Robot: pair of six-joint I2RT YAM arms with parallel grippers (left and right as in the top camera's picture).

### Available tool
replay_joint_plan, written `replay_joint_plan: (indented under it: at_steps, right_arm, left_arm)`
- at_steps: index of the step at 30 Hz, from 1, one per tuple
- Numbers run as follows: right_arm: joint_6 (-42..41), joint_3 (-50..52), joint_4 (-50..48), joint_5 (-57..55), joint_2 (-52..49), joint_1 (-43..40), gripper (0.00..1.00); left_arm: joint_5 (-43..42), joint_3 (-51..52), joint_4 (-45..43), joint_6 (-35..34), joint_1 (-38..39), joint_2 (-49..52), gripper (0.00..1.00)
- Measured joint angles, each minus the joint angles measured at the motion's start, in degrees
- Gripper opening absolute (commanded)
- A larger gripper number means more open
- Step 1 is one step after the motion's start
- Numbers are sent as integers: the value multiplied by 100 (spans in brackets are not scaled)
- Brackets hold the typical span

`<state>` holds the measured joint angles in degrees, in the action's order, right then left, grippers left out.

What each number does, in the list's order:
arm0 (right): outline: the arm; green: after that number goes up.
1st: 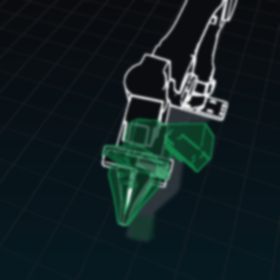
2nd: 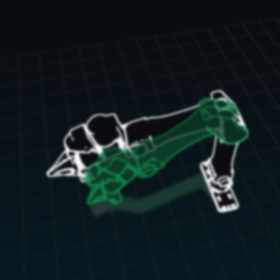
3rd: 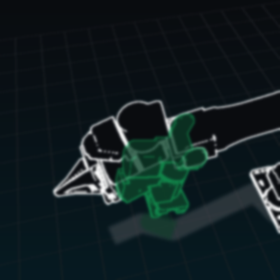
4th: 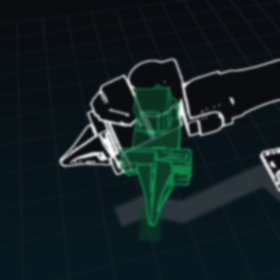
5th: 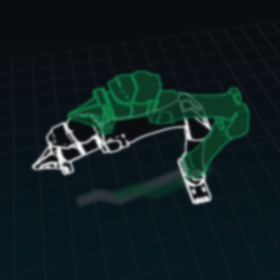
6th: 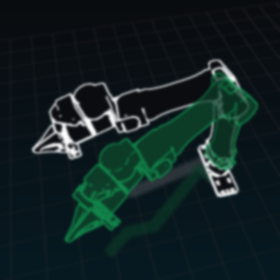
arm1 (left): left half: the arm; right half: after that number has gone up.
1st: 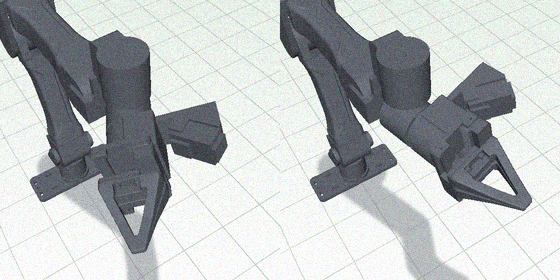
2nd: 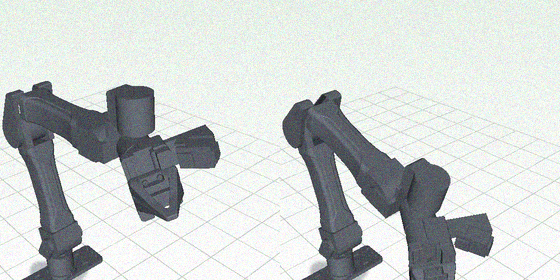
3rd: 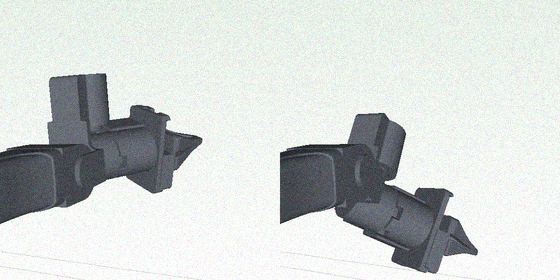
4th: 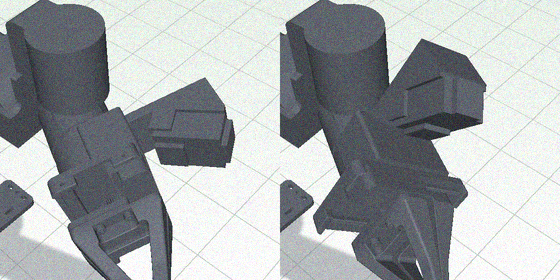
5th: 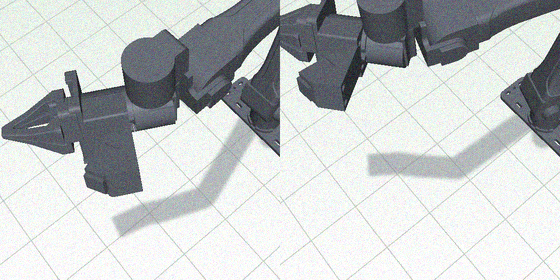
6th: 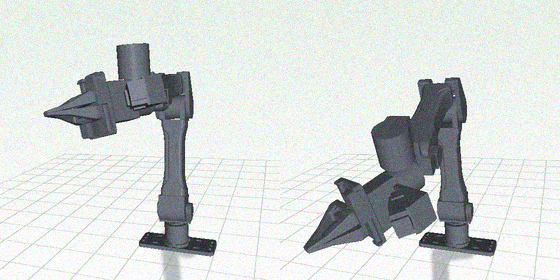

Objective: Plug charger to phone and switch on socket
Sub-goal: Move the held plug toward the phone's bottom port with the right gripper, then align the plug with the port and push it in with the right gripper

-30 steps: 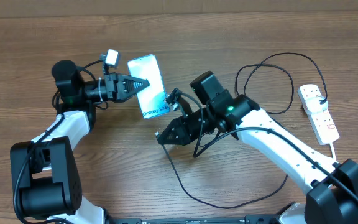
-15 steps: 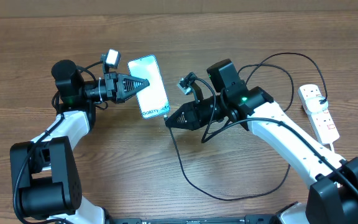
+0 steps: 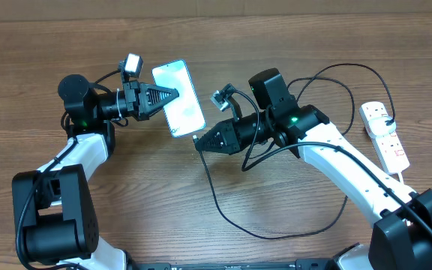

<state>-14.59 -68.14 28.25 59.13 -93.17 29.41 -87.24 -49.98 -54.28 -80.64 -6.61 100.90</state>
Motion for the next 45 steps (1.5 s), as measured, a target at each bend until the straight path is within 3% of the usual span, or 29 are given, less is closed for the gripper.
replay_joint_plan:
  at_steps: [6,12,45]
  right_arm:
    - [-317,0,-297,7,-2,0,4]
    - [-428,0,-337,7,-2,-2,4]
    - [-675,0,-586,348,-2,-2,4]
  left_arm:
    - [46,0,-973,-682,0,0,4]
    - [48,0,-1198,-1080,0,0,4]
    - [98,0,-1202,-1224,0,0,4]
